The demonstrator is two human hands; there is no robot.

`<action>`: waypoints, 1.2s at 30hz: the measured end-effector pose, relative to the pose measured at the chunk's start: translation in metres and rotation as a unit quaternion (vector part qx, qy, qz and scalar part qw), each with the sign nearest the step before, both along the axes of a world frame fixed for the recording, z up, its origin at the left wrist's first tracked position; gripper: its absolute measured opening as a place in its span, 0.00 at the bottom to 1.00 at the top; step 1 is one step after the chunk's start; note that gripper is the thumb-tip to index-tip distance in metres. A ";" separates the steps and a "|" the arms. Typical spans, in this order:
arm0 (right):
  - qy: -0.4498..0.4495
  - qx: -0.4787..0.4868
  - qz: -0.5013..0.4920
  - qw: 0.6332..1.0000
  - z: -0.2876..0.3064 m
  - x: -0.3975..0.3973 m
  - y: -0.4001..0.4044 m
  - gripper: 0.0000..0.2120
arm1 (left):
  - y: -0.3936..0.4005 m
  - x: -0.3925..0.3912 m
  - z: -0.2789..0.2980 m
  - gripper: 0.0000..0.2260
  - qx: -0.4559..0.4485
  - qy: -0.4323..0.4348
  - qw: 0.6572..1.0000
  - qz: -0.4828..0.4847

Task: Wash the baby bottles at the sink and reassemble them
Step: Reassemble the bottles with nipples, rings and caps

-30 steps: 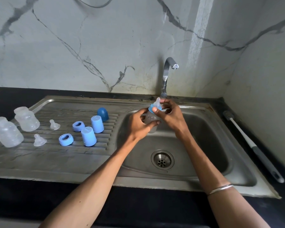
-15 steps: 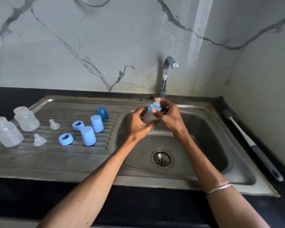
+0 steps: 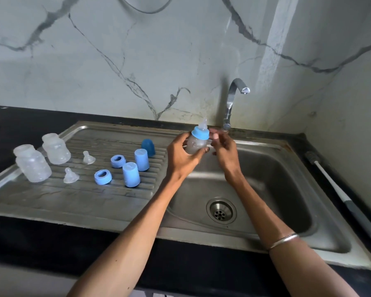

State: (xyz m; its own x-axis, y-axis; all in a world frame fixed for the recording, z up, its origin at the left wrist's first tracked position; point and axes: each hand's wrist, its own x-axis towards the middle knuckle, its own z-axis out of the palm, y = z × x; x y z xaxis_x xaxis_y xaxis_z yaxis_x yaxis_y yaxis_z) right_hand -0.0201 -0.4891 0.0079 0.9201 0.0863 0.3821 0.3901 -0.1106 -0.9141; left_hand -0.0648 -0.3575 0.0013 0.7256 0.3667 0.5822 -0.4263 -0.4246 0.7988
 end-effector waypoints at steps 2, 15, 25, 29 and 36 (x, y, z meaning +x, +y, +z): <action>0.005 -0.074 0.019 0.997 -0.005 0.016 0.018 0.11 | 0.013 -0.001 0.001 0.20 -0.029 -0.004 0.999 0.018; -0.026 -0.348 0.142 0.926 -0.001 0.046 0.132 0.07 | 0.077 -0.020 0.023 0.23 -0.074 -0.047 0.990 0.111; -0.056 -0.388 0.225 0.892 -0.055 0.120 0.192 0.19 | 0.106 -0.023 0.032 0.20 -0.097 -0.046 0.987 0.122; -0.046 -0.352 0.201 0.913 -0.031 0.086 0.178 0.14 | 0.108 -0.023 0.031 0.19 -0.100 -0.051 0.987 0.118; -0.032 -0.242 0.156 0.957 0.010 0.056 0.134 0.16 | 0.101 -0.022 0.025 0.20 -0.118 -0.038 0.988 0.089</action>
